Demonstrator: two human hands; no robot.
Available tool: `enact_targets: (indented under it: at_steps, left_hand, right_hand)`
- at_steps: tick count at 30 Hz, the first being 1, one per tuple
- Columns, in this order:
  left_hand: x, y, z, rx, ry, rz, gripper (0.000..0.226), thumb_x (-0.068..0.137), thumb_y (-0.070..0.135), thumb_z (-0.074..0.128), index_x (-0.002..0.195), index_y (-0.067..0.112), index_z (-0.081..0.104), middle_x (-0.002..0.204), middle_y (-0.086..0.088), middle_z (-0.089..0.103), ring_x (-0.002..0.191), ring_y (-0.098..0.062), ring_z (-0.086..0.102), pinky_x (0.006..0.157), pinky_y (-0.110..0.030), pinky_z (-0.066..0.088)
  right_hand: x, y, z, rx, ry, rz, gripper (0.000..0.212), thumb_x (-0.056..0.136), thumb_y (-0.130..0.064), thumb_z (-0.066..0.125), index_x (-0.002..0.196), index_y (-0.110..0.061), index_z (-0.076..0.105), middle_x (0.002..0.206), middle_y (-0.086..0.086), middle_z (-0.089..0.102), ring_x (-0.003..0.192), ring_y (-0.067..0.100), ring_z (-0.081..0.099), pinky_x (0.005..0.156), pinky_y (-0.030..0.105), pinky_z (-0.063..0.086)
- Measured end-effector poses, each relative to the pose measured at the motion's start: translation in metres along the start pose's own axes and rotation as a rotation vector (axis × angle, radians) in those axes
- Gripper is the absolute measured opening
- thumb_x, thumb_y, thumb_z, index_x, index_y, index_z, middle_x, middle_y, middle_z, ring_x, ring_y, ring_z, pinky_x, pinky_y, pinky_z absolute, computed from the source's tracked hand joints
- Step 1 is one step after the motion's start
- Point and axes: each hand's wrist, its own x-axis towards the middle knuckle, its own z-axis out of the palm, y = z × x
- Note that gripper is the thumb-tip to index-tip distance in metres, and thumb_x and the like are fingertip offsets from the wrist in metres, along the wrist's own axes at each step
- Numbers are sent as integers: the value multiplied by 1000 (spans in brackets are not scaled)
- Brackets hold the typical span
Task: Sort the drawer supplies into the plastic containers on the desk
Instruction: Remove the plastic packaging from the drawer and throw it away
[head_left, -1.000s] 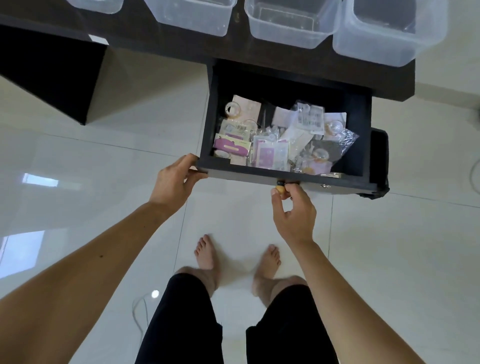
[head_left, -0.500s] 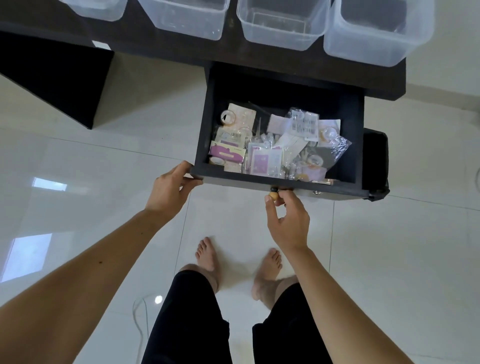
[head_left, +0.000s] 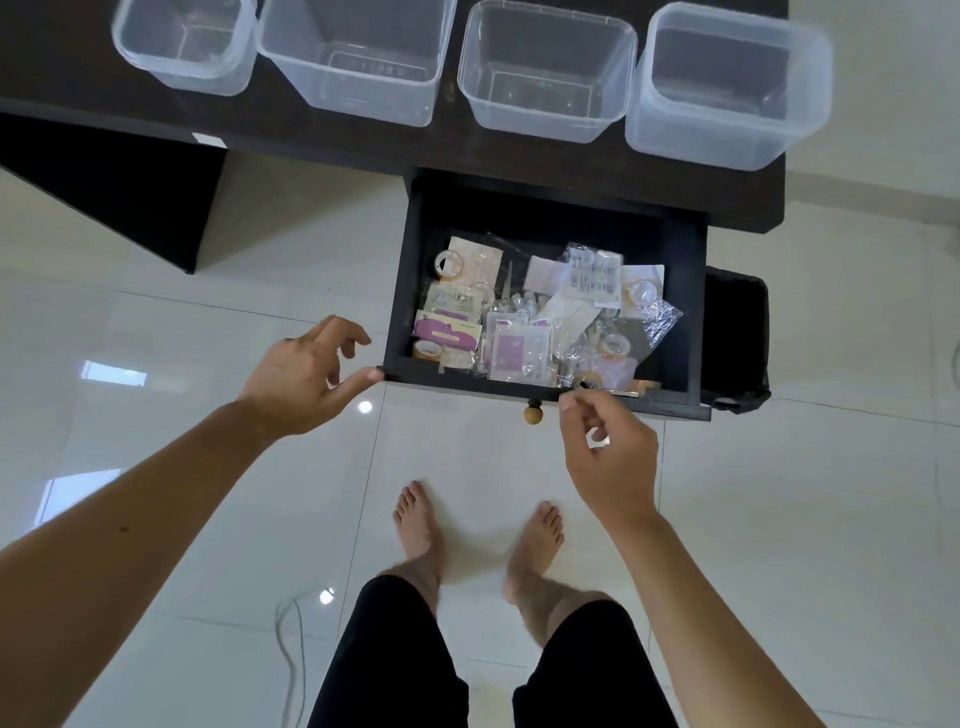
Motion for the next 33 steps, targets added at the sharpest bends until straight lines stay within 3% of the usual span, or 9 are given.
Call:
enact_targets:
  at_steps: [2, 6, 10, 13, 16, 20, 23, 27, 33]
  left_hand:
    - [9, 10, -9, -37, 41, 52, 61, 95, 66, 46, 124, 13, 57, 102, 1, 63, 74, -18, 65, 67, -34, 51]
    - [36, 44, -7, -66, 51, 165, 49, 100, 55, 60, 122, 11, 59, 107, -4, 66, 84, -17, 61, 70, -35, 55]
    - [67, 76, 16, -134, 7, 218, 34, 100, 36, 69, 125, 15, 59, 111, 4, 65, 90, -10, 63, 78, -36, 61]
    - [90, 89, 36, -186, -25, 165, 33, 101, 29, 67, 131, 20, 58, 116, 5, 62, 99, -11, 63, 84, -40, 63]
    - [109, 93, 48, -211, -72, 112, 42, 101, 31, 69, 139, 22, 55, 130, 4, 58, 115, -13, 59, 98, -40, 58]
    - [121, 90, 60, -198, -212, 85, 64, 89, 49, 79, 145, 30, 55, 139, 4, 56, 125, -16, 54, 105, -41, 52]
    - [123, 91, 69, -235, -213, 53, 55, 82, 48, 86, 129, 27, 67, 117, 8, 67, 106, -12, 59, 94, -35, 53]
    - [122, 92, 72, -415, -169, -54, 21, 86, 32, 88, 91, 29, 68, 85, 17, 67, 74, 0, 62, 64, -12, 46]
    - [121, 86, 70, -555, -202, -150, 25, 89, 28, 86, 109, 16, 77, 92, 7, 78, 76, -5, 74, 60, -24, 61]
  right_hand:
    - [22, -8, -10, 4, -6, -87, 9, 100, -16, 72, 97, -9, 77, 77, -9, 67, 66, 9, 59, 63, 11, 41]
    - [76, -6, -9, -80, -250, -97, 11, 95, -27, 79, 104, -21, 81, 90, -14, 69, 89, 17, 61, 82, 34, 51]
    - [119, 0, 14, -295, -466, -58, 34, 89, -49, 80, 118, -32, 76, 105, -10, 62, 112, 22, 53, 93, 42, 49]
    - [139, 8, 31, -460, -578, -30, 59, 83, -59, 81, 132, -30, 69, 118, -2, 53, 120, 23, 52, 99, 44, 51]
    - [144, 18, 36, -592, -623, -77, 54, 80, -56, 85, 121, -23, 74, 123, 2, 54, 120, 27, 51, 101, 42, 49]
    - [145, 27, 29, -502, -608, -102, 33, 88, -51, 79, 100, -21, 78, 103, -7, 60, 109, 27, 51, 88, 38, 37]
    - [146, 24, 22, -349, -616, -3, 29, 89, -46, 80, 100, -20, 78, 84, -17, 54, 101, 21, 49, 85, 34, 34]
    - [149, 18, 17, -158, -627, 113, 23, 86, -43, 85, 96, -24, 77, 86, -7, 63, 85, 18, 60, 74, 34, 48]
    - [159, 23, 1, 100, -475, 226, 12, 86, -34, 87, 94, -29, 80, 88, -16, 77, 82, -1, 66, 75, 11, 52]
